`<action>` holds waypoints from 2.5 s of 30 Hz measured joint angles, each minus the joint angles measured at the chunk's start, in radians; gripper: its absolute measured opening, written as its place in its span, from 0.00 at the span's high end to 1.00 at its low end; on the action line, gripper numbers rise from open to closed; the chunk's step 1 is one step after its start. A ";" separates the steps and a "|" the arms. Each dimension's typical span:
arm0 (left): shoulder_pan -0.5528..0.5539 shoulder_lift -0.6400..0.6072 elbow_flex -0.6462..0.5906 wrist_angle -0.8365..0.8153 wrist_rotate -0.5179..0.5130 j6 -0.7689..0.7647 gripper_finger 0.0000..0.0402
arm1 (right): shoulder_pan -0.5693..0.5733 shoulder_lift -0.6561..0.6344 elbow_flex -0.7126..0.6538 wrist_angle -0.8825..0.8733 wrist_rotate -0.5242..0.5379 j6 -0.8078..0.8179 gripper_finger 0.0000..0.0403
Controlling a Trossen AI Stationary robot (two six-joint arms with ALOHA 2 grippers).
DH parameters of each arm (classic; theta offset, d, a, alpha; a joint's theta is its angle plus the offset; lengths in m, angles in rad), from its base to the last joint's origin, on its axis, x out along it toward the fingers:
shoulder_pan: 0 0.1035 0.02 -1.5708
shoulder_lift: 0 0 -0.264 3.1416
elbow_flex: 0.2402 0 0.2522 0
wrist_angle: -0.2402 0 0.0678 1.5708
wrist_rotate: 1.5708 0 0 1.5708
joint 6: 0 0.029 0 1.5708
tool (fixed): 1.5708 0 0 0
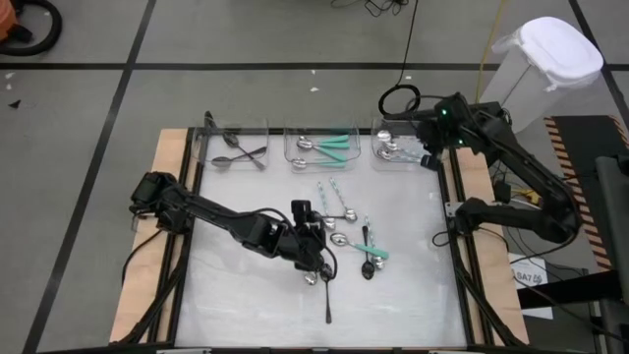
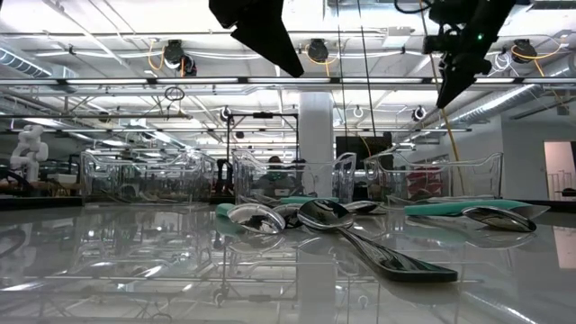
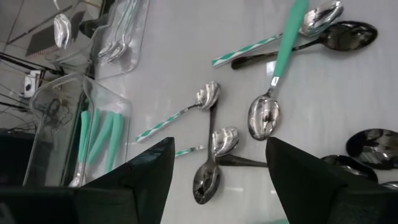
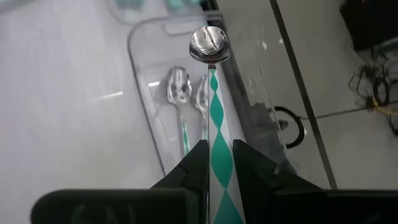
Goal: Sort silverware by color (type)
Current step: Put the green patterned spoon into the right transparent bin
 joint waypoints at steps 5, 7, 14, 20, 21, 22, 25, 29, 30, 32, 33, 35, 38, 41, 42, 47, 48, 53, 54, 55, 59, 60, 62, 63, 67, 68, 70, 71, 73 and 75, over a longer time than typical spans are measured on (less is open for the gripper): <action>0.000 0.000 0.000 0.000 0.000 0.007 0.37 | -0.047 0.044 0.000 -0.021 -0.049 -0.016 0.88; 0.000 0.000 0.000 0.000 0.000 0.008 0.37 | -0.055 0.065 0.000 -0.023 -0.053 -0.016 0.88; 0.000 0.000 0.000 0.000 0.002 0.008 0.37 | -0.070 0.143 0.000 -0.046 -0.053 -0.020 0.86; 0.000 0.000 0.000 0.000 0.003 0.006 0.37 | -0.077 0.190 0.000 -0.050 -0.053 -0.020 0.86; 0.000 0.000 0.000 0.000 0.003 0.006 0.37 | -0.077 0.196 0.000 -0.050 -0.053 -0.020 0.86; 0.000 0.000 0.000 0.000 0.003 0.006 0.37 | -0.077 0.200 -0.001 -0.050 -0.053 -0.020 0.86; 0.000 0.000 0.000 0.000 0.003 0.006 0.37 | -0.077 0.210 0.000 -0.052 -0.053 -0.020 0.85; 0.000 0.000 0.000 0.000 0.003 0.008 0.37 | -0.079 0.224 -0.001 -0.055 -0.053 -0.019 0.84; 0.000 0.000 0.000 0.000 0.003 0.008 0.37 | -0.082 0.228 -0.001 -0.055 -0.053 -0.016 0.84; 0.000 0.000 0.000 0.000 0.003 0.008 0.37 | -0.090 0.237 0.000 -0.055 -0.053 -0.015 0.83; 0.000 0.000 0.000 0.000 0.003 0.008 0.37 | -0.094 0.241 -0.001 -0.057 -0.053 -0.015 0.83; 0.000 0.000 0.000 0.000 0.003 0.008 0.37 | -0.104 0.250 -0.001 -0.059 -0.053 -0.016 0.82; 0.000 0.000 0.000 0.000 0.003 0.008 0.37 | -0.119 0.263 -0.001 -0.059 -0.052 -0.018 0.81; 0.000 0.000 0.000 0.000 0.003 0.008 0.37 | -0.128 0.277 -0.001 -0.059 -0.051 -0.020 0.80; 0.000 0.000 0.000 0.000 0.003 0.008 0.37 | -0.130 0.281 -0.001 -0.058 -0.051 -0.020 0.79; 0.000 0.000 0.000 0.000 0.003 0.010 0.37 | -0.135 0.291 -0.001 -0.050 -0.049 -0.020 0.76; 0.000 0.000 0.000 0.000 0.003 0.010 0.37 | -0.135 0.291 -0.001 -0.045 -0.048 -0.019 0.75; 0.000 0.000 0.000 0.000 0.006 0.010 0.37 | -0.135 0.291 -0.001 -0.033 -0.043 -0.010 0.74; 0.000 0.000 0.000 0.000 0.014 0.010 0.37 | -0.135 0.291 -0.001 -0.034 -0.032 -0.002 0.74; 0.000 0.000 0.000 0.000 0.019 0.010 0.37 | -0.135 0.291 -0.001 -0.038 -0.015 0.009 0.74; 0.000 0.000 0.000 0.000 0.022 0.010 0.37 | -0.133 0.291 -0.001 -0.133 0.045 0.054 0.75; 0.000 0.000 0.000 0.000 0.022 0.010 0.37 | -0.133 0.290 -0.001 -0.152 0.057 0.067 0.75; 0.001 0.000 0.000 0.000 0.022 0.010 0.37 | -0.133 0.286 -0.002 -0.166 0.060 0.094 0.75; 0.002 0.000 0.000 0.000 0.022 0.010 0.37 | -0.133 0.282 -0.002 -0.174 0.060 0.107 0.75; 0.008 0.000 0.000 0.000 0.022 0.010 0.37 | -0.114 0.262 -0.002 -0.188 0.061 0.141 0.75; 0.010 0.000 0.000 0.000 0.022 0.010 0.37 | -0.107 0.257 -0.002 -0.189 0.064 0.150 0.75; 0.013 0.000 0.000 0.000 0.022 0.010 0.37 | -0.090 0.255 -0.002 -0.208 0.098 0.181 0.75; 0.015 0.000 0.000 0.000 0.022 0.010 0.37 | -0.081 0.256 -0.002 -0.222 0.119 0.198 0.75; 0.017 0.000 0.000 0.001 0.022 0.010 0.37 | -0.064 0.256 -0.002 -0.248 0.142 0.227 0.75; 0.021 0.000 0.000 0.001 0.022 0.010 0.37 | -0.049 0.256 -0.002 -0.269 0.159 0.257 0.75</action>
